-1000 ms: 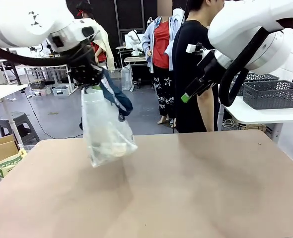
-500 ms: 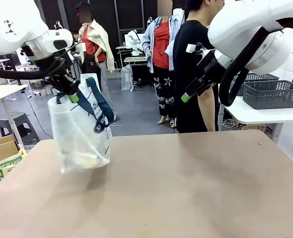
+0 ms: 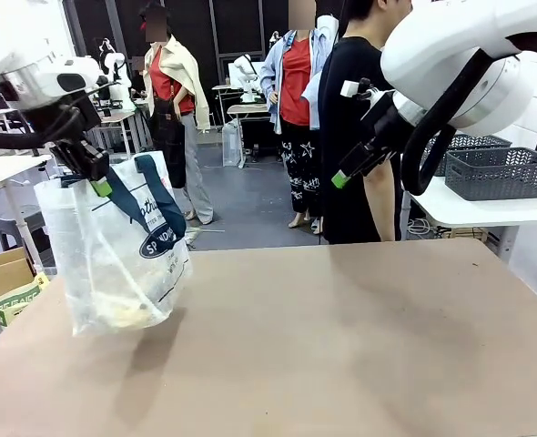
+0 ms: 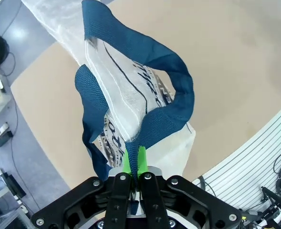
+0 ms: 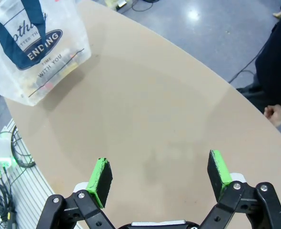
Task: Transfer purchased items from the store into the shopping bag.
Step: Move the Reusable shopping bag to the right side of the table.
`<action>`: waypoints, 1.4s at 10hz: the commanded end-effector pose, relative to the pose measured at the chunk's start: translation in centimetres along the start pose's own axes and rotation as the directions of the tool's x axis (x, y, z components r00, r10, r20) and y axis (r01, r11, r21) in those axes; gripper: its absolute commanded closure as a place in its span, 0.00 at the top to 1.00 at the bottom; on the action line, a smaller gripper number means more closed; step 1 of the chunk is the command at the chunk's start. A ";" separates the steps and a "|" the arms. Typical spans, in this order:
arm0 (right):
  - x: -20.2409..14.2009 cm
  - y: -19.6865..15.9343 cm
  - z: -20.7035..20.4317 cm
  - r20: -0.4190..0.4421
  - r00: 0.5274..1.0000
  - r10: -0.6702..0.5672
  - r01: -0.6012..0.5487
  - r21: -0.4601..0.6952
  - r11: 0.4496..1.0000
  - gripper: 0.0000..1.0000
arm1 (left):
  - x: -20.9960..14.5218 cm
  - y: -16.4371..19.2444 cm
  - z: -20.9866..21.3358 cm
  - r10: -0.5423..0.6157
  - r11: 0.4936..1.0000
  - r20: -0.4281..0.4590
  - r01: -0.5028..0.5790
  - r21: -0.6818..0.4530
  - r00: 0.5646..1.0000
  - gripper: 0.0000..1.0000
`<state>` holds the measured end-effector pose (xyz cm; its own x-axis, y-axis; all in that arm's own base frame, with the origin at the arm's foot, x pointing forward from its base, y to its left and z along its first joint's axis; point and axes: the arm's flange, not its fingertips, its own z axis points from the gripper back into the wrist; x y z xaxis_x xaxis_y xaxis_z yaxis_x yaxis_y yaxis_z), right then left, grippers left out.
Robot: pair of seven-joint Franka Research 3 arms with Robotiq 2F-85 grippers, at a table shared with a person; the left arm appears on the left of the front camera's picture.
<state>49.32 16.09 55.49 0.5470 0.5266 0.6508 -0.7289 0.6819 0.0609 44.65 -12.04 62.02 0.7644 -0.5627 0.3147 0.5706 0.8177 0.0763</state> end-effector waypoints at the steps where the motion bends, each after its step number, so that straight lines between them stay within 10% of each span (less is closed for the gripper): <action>1: 0.1 0.1 0.1 -0.011 1.000 -0.006 0.006 -0.006 1.000 1.00 | 0.7 -0.3 -0.5 -0.011 1.000 0.010 0.011 0.010 1.000 0.00; 14: 0.1 0.1 0.1 -0.011 1.000 -0.006 0.006 -0.006 1.000 1.00 | -4.2 10.6 -3.7 -0.007 0.998 0.034 0.005 0.067 0.999 0.00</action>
<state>49.32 16.08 55.53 0.5468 0.5263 0.6512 -0.7288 0.6820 0.0608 48.52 -2.60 58.17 0.7774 -0.5426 0.3182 0.5423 0.8344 0.0979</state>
